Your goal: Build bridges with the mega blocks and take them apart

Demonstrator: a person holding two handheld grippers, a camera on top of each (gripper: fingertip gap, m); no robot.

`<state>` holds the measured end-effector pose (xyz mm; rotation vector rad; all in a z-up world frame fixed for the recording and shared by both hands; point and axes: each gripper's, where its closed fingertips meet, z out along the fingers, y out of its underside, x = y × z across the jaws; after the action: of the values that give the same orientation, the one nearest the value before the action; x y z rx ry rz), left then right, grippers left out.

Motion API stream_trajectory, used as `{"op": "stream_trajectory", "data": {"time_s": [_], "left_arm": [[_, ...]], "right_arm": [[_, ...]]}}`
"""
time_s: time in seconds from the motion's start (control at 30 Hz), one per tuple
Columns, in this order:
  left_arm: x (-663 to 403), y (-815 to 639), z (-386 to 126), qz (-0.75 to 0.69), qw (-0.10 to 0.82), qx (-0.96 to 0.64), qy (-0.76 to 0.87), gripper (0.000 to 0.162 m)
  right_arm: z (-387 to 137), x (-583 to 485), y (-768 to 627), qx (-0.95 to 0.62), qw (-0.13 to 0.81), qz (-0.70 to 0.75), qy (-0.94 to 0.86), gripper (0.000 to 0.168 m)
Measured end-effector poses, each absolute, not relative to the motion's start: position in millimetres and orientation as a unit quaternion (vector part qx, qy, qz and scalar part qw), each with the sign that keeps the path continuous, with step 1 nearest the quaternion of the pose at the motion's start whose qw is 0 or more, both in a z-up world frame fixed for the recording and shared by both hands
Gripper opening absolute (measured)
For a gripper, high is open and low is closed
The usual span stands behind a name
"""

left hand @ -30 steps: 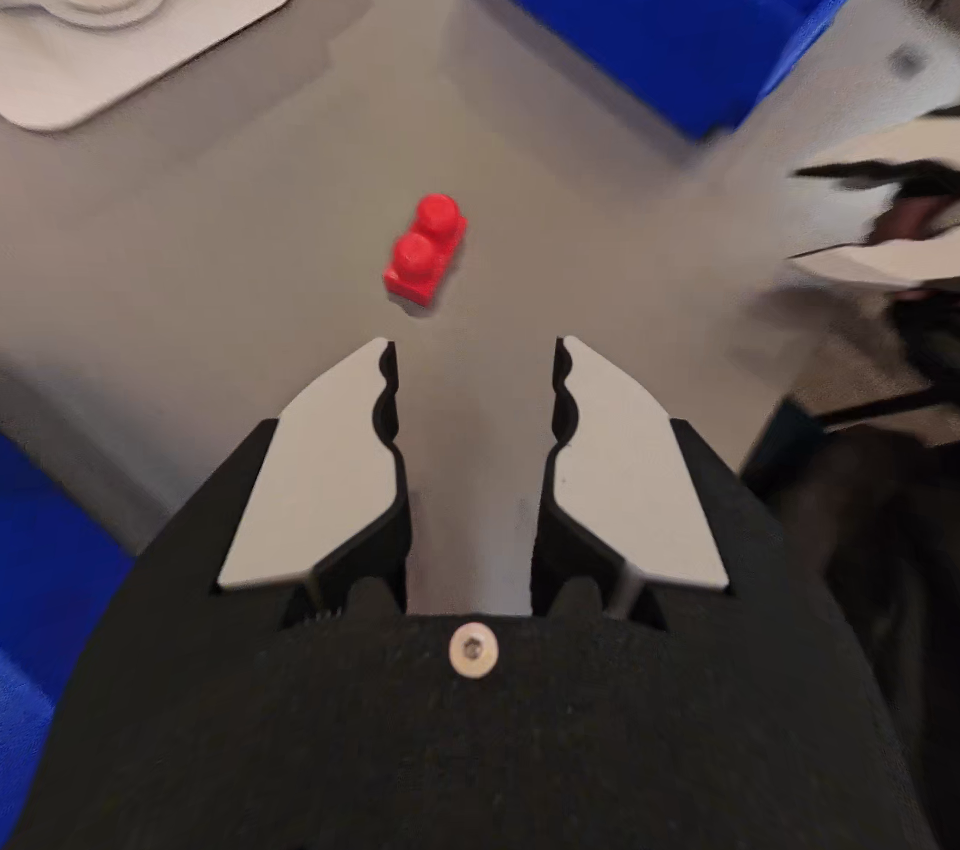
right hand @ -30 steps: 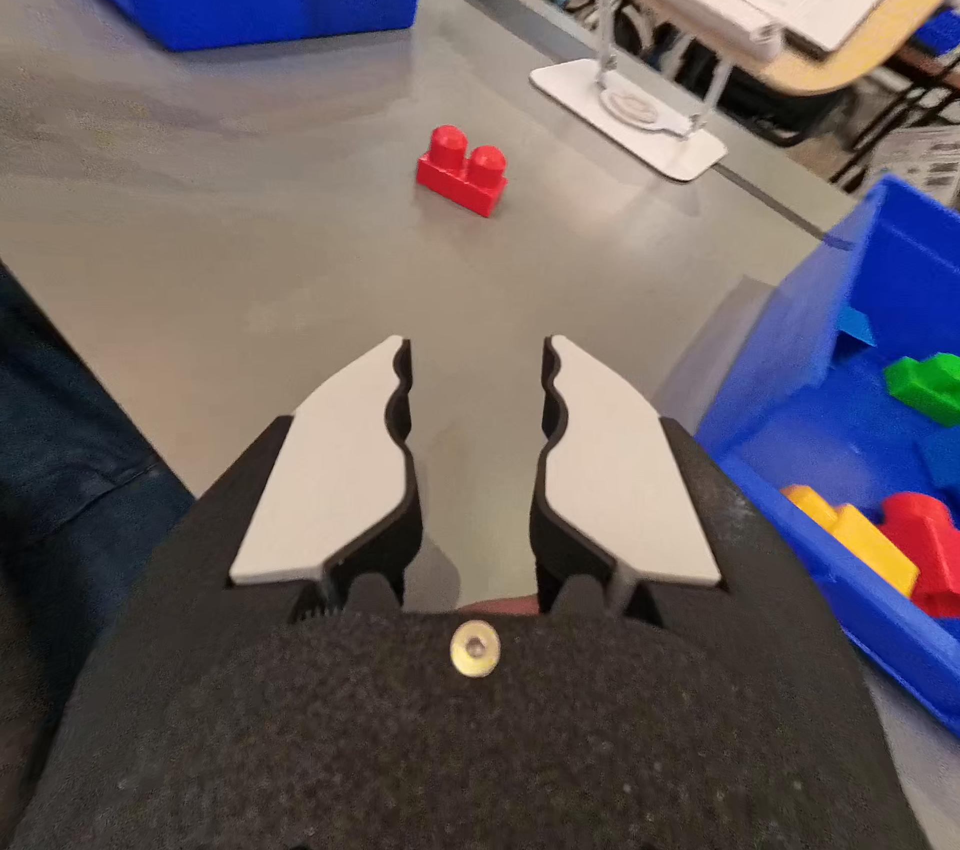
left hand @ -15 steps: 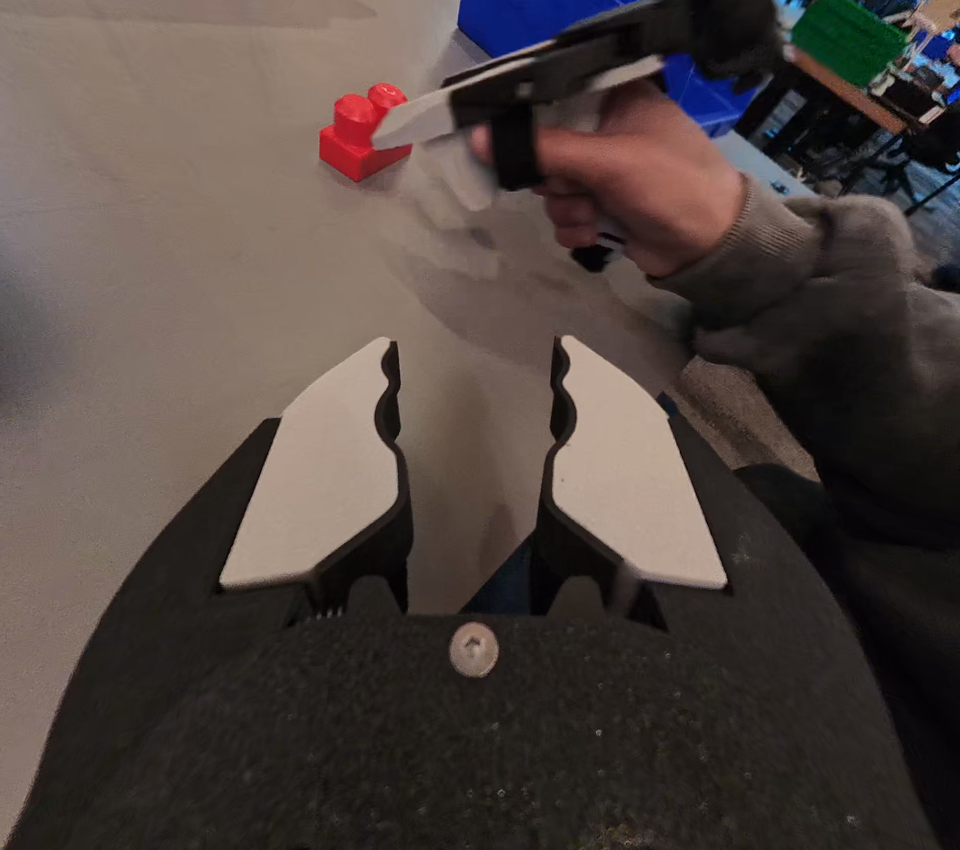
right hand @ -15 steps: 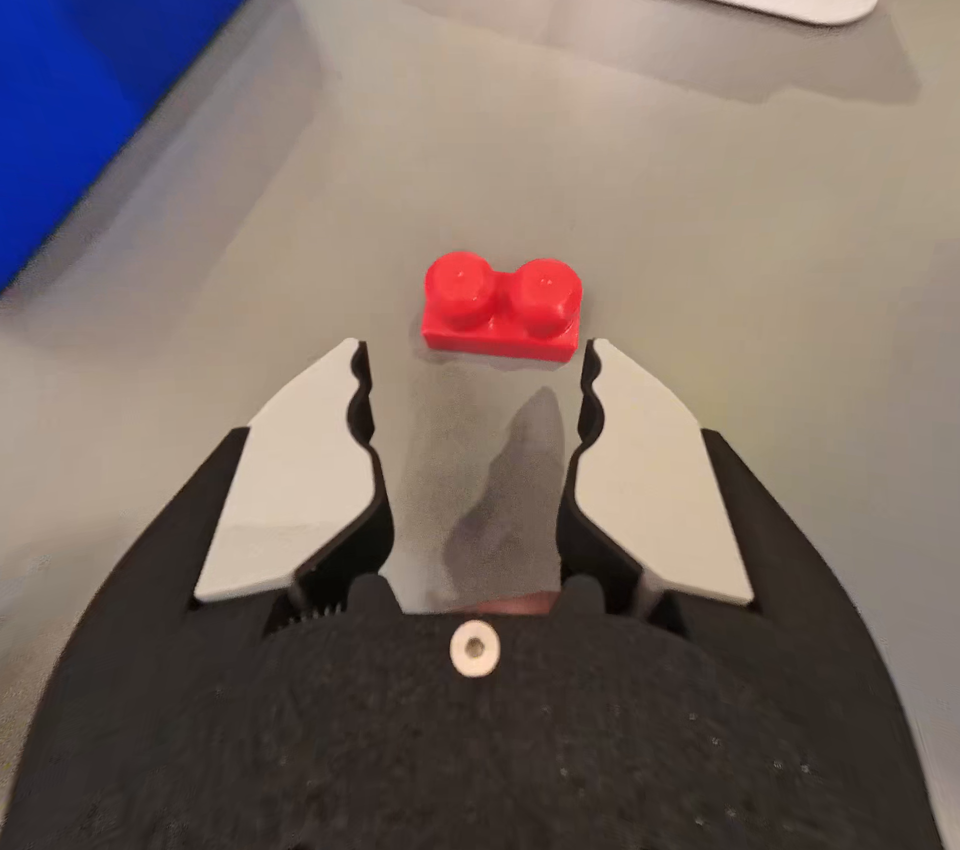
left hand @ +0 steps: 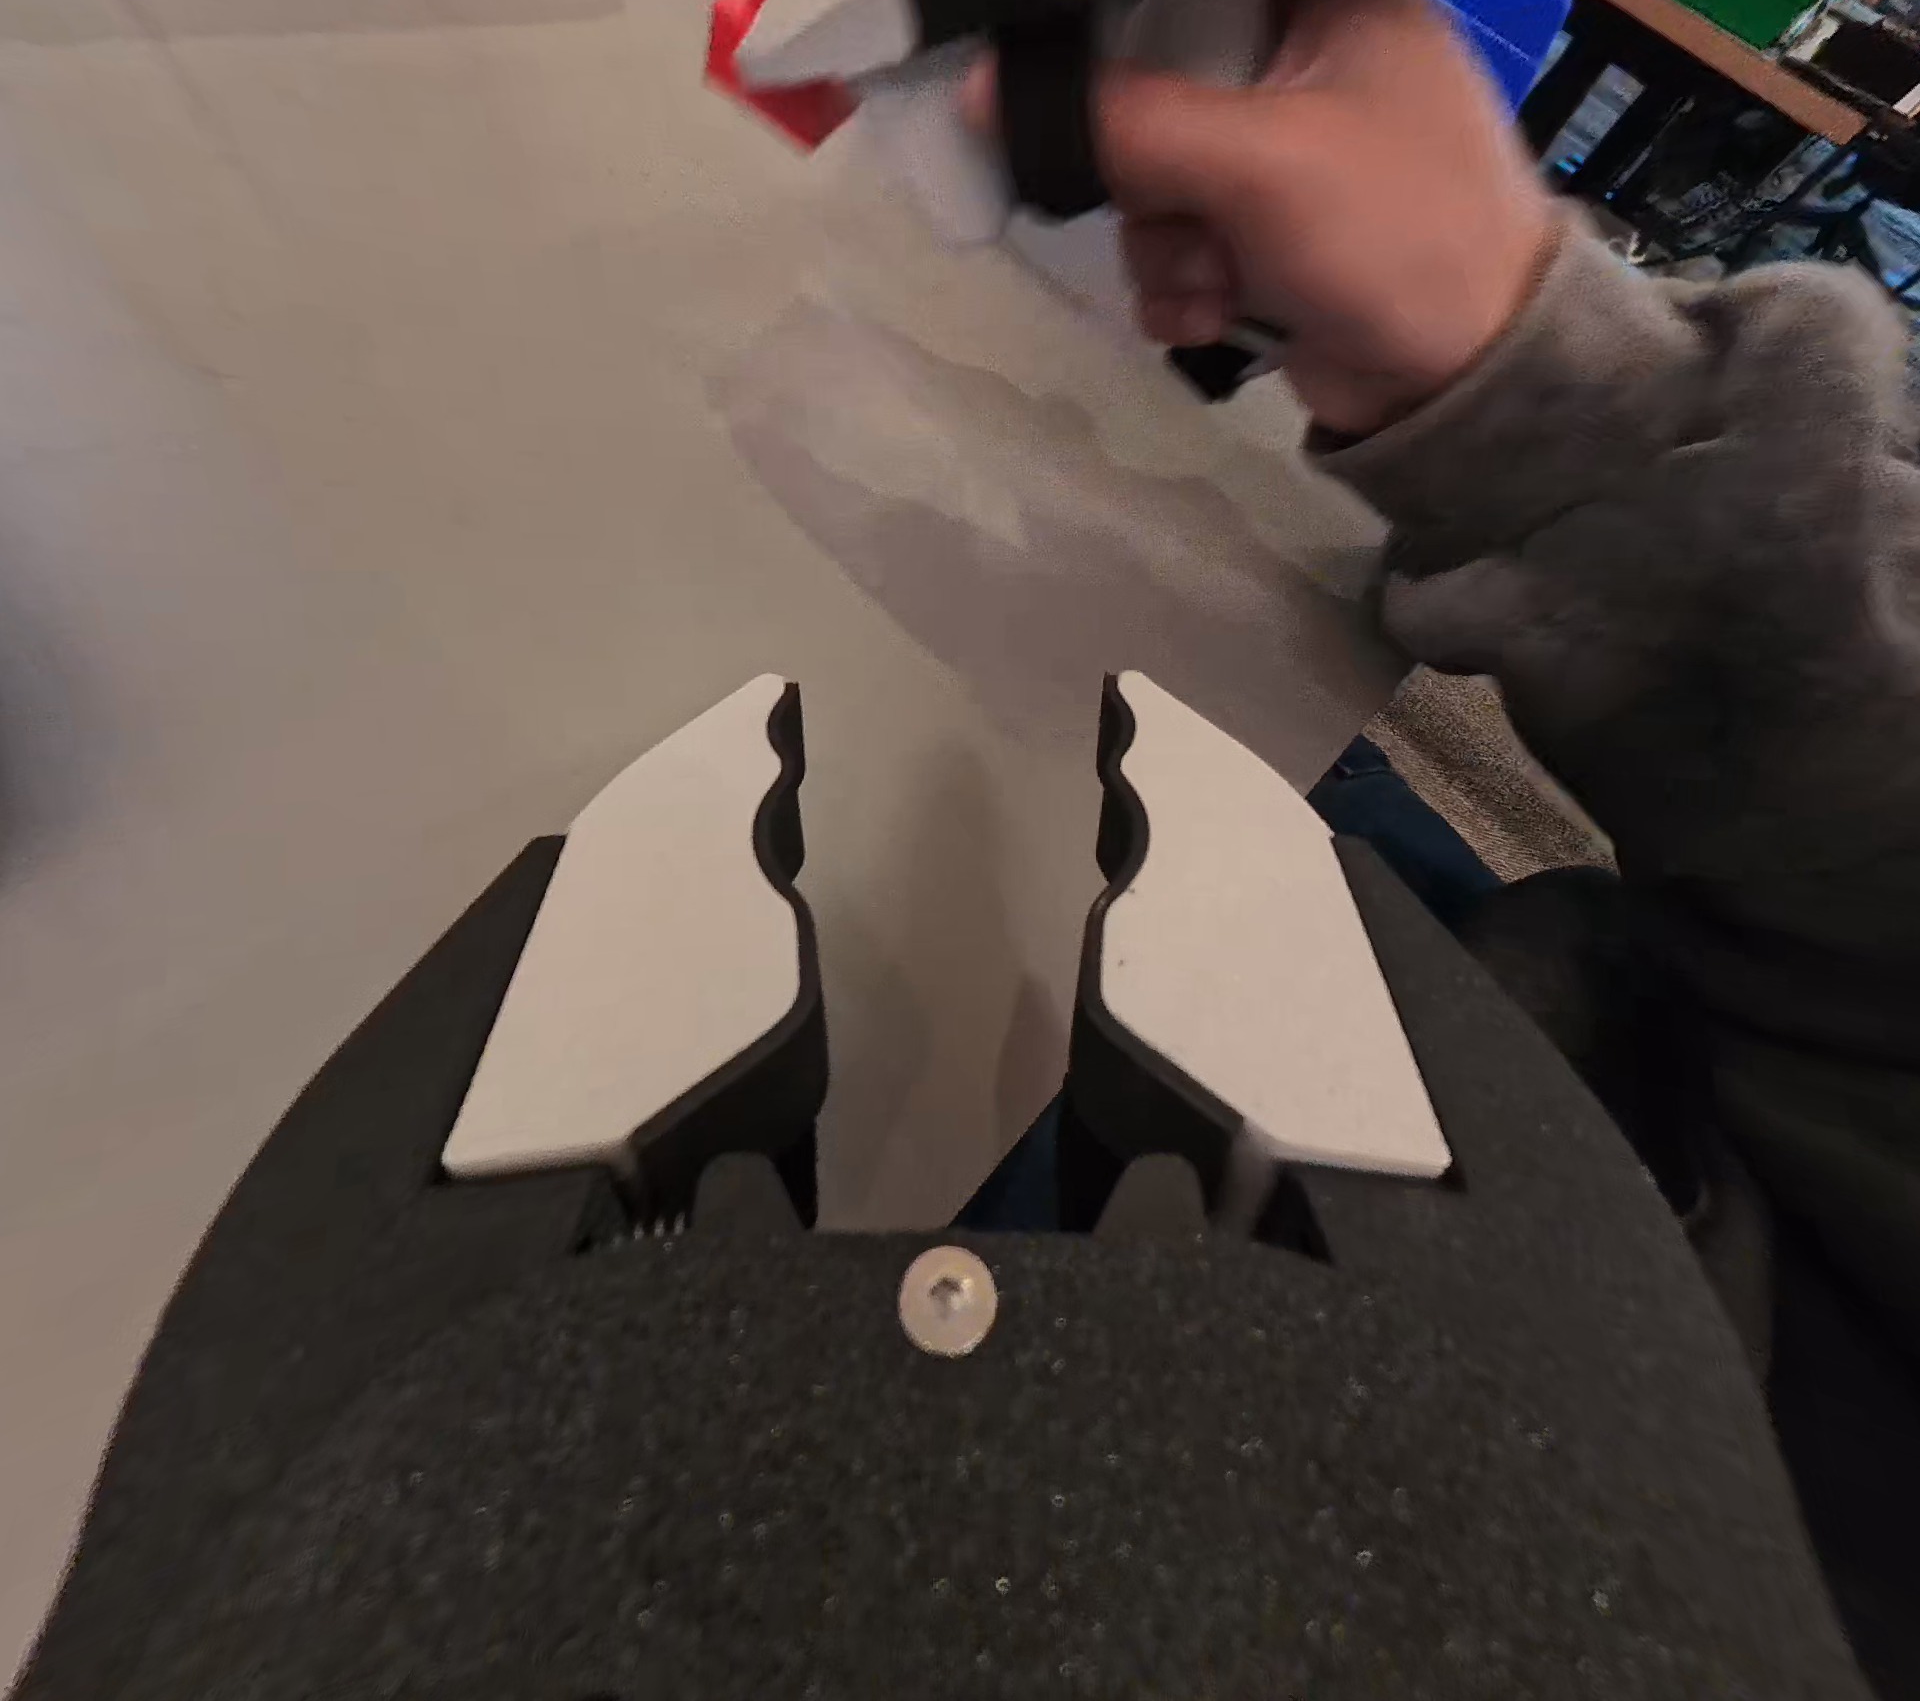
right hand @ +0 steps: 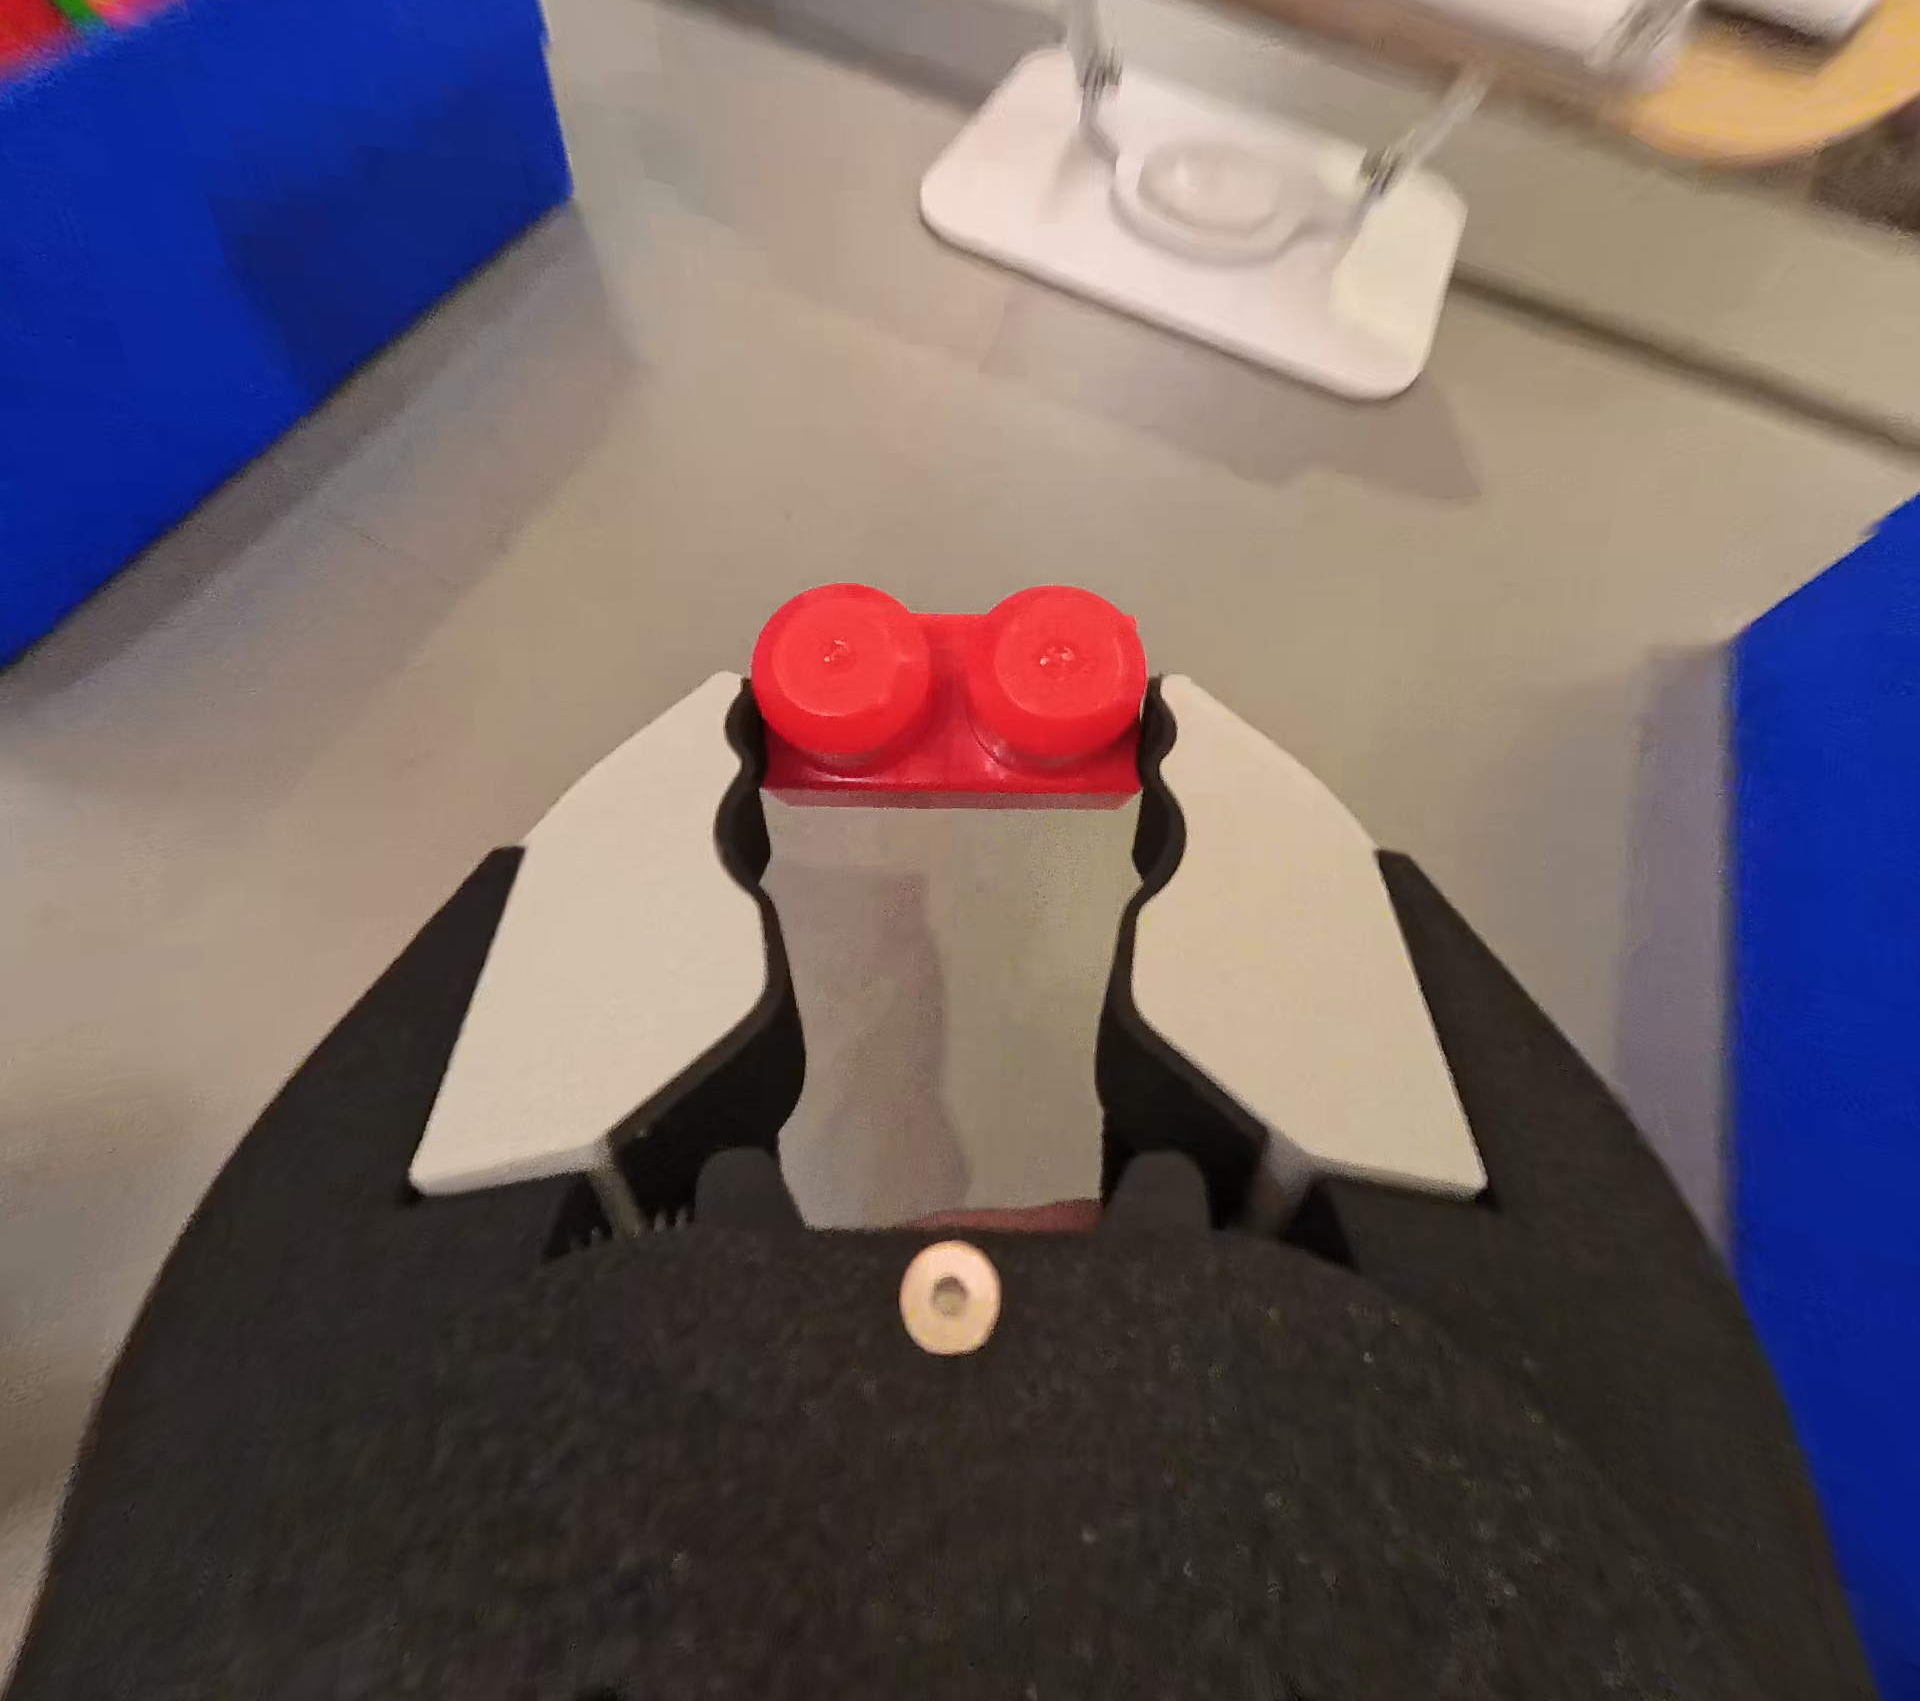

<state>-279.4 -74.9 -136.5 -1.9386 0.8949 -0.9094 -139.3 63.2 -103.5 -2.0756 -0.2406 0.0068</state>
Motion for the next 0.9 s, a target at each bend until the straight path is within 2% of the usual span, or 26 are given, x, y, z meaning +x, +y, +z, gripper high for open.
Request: {"op": "stream_trajectory", "data": {"time_s": [0.2, 0.27, 0.37, 0.5, 0.6, 0.9], "left_arm": [[-283, -72, -130, -0.365, 0.403, -0.761, 0.354, 0.054], [-283, -71, -125, -0.366, 0.411, -0.756, 0.355, 0.054], [-280, -72, -125, -0.365, 0.412, -0.754, 0.358, 0.053], [-273, -75, -131, -0.354, 0.409, -0.754, 0.373, 0.053], [-271, -76, -135, -0.343, 0.408, -0.755, 0.383, 0.053], [-273, -76, -139, -0.338, 0.404, -0.759, 0.383, 0.053]], "right_arm": [[14, -30, 10, -0.802, 0.586, -0.080, -0.082, 0.069], [24, 30, 4, -0.820, 0.560, -0.102, -0.058, 0.069], [-7, 111, 14, -0.876, 0.472, -0.098, -0.025, 0.069], [-94, 154, 42, -0.935, 0.353, -0.021, -0.024, 0.069], [-132, 158, 60, -0.949, 0.315, -0.004, -0.029, 0.069], [-182, 149, 90, -0.965, 0.261, -0.003, -0.040, 0.070]]}}
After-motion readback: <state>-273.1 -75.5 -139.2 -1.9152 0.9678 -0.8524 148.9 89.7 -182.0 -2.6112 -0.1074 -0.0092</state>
